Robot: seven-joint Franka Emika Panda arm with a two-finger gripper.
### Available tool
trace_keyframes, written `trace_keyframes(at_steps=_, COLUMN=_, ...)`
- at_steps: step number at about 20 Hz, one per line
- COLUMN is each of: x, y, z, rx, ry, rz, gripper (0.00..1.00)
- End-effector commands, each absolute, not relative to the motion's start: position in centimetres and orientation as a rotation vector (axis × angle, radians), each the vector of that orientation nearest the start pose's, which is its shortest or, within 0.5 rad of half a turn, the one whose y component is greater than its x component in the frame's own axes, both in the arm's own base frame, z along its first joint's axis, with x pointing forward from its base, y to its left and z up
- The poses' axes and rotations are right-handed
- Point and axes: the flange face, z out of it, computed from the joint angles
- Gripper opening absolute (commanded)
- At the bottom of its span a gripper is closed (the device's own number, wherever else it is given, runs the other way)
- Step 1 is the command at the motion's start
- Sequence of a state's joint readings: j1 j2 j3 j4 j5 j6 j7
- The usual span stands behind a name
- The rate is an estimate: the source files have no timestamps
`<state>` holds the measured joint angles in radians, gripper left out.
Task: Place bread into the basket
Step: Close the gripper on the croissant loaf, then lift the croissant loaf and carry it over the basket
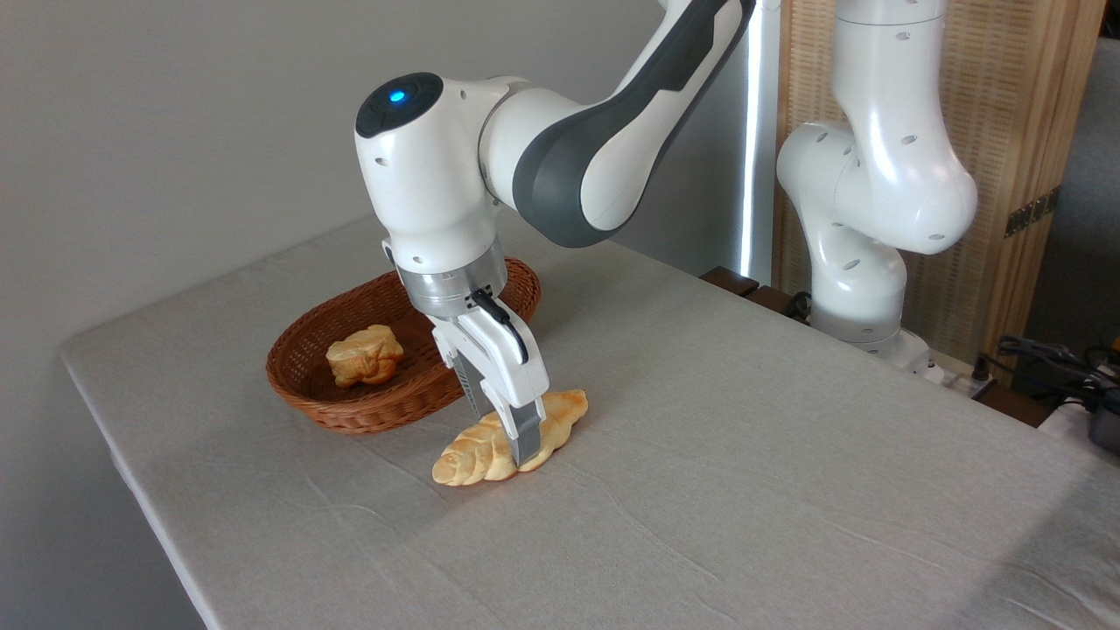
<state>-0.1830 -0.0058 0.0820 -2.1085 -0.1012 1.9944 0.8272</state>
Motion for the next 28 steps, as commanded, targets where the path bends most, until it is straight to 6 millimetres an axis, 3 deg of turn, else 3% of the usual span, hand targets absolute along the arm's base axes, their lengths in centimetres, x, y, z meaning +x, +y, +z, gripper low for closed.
trace_keyframes(at_steps=1, x=52.5, y=-5.7, z=41.3, rx=-2.932, ry=1.421, rz=0.130, gripper=0.52)
trace_keyframes(at_steps=11, x=52.5, y=-5.6, z=42.2, rx=-2.937, ry=1.414, rz=0.130, gripper=0.53)
trace_keyframes(at_steps=17, x=53.4, y=-5.6, z=48.5, rx=-2.964, ry=1.403, rz=0.112, gripper=0.53)
trace_keyframes(at_steps=19, x=53.8, y=-6.9, z=50.2, rx=-2.975, ry=1.348, rz=0.063, gripper=0.55)
trace_keyframes(at_steps=24, x=52.6, y=-14.6, z=52.8, rx=-3.025, ry=1.332, rz=-0.011, gripper=0.55)
trace_keyframes(at_steps=28, x=51.1, y=-20.7, z=52.6, rx=-3.032, ry=1.305, rz=-0.018, gripper=0.55)
